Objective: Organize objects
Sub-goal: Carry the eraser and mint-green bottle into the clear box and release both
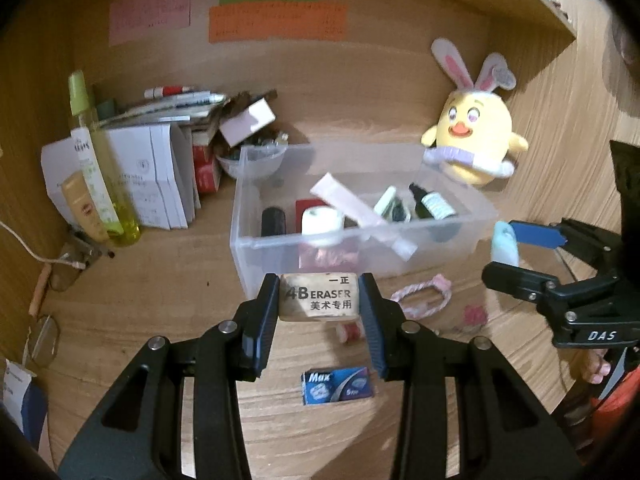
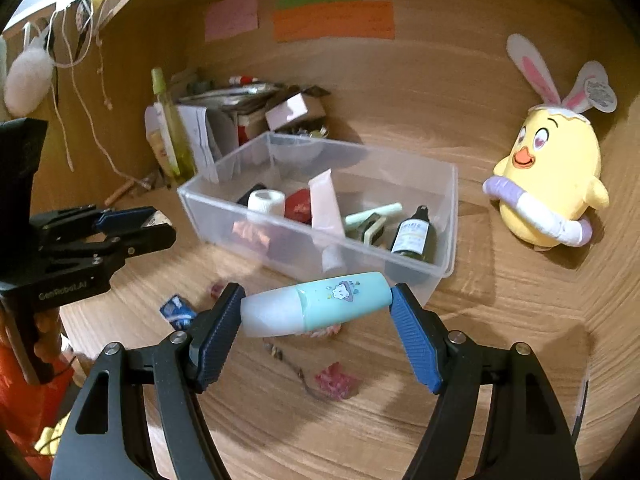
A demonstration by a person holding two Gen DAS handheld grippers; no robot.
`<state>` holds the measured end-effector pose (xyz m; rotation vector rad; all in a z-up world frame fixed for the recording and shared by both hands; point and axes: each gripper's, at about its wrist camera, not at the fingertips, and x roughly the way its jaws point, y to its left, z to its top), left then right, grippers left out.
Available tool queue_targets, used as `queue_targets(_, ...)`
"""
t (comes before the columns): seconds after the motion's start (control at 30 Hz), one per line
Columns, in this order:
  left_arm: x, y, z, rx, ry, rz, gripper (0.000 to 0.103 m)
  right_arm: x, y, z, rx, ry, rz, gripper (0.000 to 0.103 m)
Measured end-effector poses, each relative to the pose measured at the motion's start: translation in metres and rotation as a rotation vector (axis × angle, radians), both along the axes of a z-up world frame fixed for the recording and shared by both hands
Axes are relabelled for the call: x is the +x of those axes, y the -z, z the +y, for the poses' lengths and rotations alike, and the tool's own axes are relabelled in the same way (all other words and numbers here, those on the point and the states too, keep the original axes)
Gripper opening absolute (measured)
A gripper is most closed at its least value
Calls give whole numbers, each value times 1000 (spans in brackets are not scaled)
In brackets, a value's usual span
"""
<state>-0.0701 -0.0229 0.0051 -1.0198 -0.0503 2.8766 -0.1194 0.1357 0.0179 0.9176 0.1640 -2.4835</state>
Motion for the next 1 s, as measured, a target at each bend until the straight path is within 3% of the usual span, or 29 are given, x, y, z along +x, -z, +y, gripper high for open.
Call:
queue_targets(0.6, -15, -34, 3, 28, -9, 110, 39, -25, -37, 13, -81, 67, 93, 71)
queue_targets(1.0, -44, -28, -17, 51, -56, 79, 39, -56, -42, 9, -130, 80, 79, 71)
